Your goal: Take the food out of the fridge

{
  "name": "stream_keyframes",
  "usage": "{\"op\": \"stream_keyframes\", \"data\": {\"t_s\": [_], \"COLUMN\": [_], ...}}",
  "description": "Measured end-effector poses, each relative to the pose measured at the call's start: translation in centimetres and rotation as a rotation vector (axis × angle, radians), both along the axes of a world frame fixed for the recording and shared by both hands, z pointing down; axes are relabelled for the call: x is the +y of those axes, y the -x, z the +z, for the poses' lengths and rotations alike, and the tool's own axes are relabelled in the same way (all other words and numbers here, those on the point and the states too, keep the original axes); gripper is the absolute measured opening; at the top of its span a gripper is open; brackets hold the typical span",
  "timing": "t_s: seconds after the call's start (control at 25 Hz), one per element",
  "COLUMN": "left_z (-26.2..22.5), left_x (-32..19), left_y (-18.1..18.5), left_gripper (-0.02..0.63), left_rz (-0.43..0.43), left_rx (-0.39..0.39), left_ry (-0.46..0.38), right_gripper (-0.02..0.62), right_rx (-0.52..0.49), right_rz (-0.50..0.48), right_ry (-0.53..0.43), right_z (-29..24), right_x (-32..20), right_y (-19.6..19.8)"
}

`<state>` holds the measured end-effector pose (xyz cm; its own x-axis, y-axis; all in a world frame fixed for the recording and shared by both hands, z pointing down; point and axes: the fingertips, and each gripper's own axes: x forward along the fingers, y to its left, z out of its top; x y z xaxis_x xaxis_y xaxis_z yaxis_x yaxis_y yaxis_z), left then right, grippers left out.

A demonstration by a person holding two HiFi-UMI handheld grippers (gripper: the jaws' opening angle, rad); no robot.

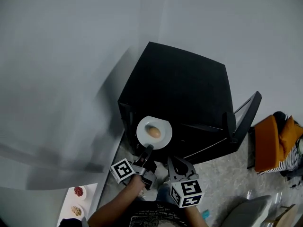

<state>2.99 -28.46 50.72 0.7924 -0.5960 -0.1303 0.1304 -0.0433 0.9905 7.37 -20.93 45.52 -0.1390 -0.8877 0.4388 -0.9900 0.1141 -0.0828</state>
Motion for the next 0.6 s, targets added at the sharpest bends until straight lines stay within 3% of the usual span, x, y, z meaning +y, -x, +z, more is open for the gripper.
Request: {"op": "stream_keyframes", "data": {"t_s": [0.6], "left_z": [-5.3], "left_x": [3.7], "left_y": [3.1], "left_gripper": [0.023], "left_rz": [0.025], "left_rx": [0.008], "left_ry": [-0.004], "right_gripper": [0.02], "right_rx": [-0.013], "right_rz": [0.087], "right_ry": [-0.054], "right_z": [-1.3], "right_x": [2.1], "right_y": [1.4]}}
